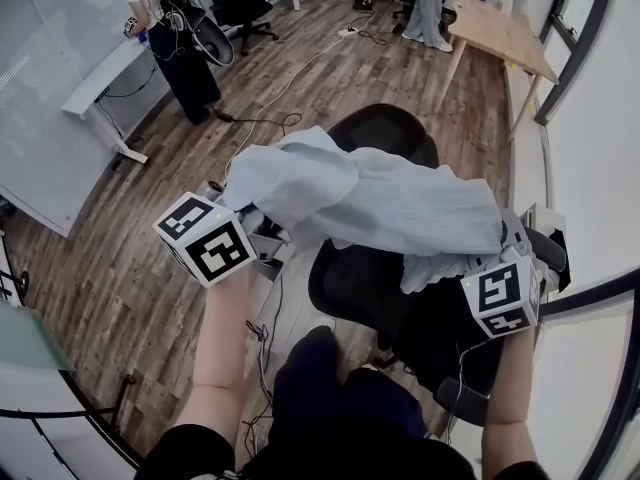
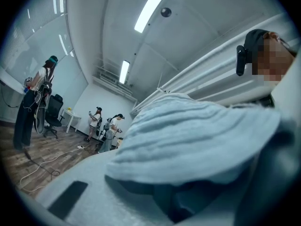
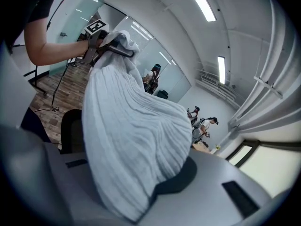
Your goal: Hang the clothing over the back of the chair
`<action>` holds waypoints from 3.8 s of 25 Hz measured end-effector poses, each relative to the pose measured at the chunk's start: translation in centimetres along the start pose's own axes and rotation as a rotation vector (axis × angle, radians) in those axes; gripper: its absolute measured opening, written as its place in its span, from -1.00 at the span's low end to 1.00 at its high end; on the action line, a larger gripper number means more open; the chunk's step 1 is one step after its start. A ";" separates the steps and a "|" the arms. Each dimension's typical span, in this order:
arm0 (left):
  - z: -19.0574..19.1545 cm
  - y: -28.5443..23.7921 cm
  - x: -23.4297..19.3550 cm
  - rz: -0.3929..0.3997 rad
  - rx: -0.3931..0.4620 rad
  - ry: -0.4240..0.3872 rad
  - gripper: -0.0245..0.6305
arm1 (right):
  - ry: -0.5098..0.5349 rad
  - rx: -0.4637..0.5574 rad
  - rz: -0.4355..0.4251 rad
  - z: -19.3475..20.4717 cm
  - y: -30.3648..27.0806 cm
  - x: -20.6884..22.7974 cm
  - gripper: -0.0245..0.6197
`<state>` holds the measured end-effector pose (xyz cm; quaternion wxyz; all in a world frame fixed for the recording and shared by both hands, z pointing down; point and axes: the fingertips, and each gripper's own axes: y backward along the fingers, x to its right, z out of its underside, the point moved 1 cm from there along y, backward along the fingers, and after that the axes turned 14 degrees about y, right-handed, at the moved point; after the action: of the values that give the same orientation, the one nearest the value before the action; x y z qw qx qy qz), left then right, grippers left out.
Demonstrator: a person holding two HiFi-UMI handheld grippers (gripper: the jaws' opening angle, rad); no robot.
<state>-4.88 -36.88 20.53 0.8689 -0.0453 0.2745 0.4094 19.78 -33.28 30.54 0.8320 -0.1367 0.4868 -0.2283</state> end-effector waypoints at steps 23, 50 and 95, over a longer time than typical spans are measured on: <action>-3.2 -0.8 -7.8 0.010 0.020 -0.075 -0.87 | 0.003 0.006 0.063 -4.3 -5.9 0.9 -0.79; -0.1 -3.2 -23.8 -0.049 -0.139 0.071 -0.87 | 0.005 -0.119 0.050 -8.2 -14.6 -0.3 -0.79; 21.4 -2.3 -28.8 -0.129 -0.415 0.361 -0.86 | -0.141 -0.089 -0.138 -6.5 -13.5 -10.2 -0.21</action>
<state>-8.57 -51.71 53.04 0.8024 -0.3118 0.3315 0.3860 6.48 -39.62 41.06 0.8396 -0.2224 0.4263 -0.2529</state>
